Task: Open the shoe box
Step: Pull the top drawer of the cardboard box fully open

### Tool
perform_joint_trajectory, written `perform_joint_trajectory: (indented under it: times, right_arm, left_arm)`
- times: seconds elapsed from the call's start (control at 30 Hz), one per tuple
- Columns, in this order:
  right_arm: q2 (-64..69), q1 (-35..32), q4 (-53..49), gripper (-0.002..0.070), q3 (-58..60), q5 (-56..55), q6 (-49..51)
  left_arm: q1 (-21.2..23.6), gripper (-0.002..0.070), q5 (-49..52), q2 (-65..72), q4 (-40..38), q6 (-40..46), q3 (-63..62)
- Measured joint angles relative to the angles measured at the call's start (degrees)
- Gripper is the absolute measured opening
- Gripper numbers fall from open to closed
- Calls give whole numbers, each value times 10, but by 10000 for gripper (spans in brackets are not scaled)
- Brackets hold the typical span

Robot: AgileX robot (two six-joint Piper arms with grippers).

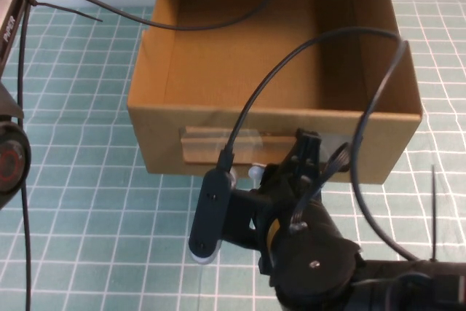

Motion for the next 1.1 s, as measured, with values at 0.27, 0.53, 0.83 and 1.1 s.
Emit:
perform_joint_trajectory:
  times: [0.27, 0.53, 0.83, 1.1]
  right_arm:
    - [10, -4, 17, 221, 0, -14, -25]
    - [-60, -4, 145, 417, 0, -102, -189]
    - [-194, -4, 243, 315, -29, -117, -223]
    - [-300, -4, 269, 11, -108, -7, -260]
  left_arm:
    - [0, -7, 0, -3, 0, 1, 0]
    - [0, -7, 1, -38, 36, 2, 4]
    - [0, -6, 44, -140, 91, -12, 4]
    - [0, -6, 49, -273, 129, -43, 2]
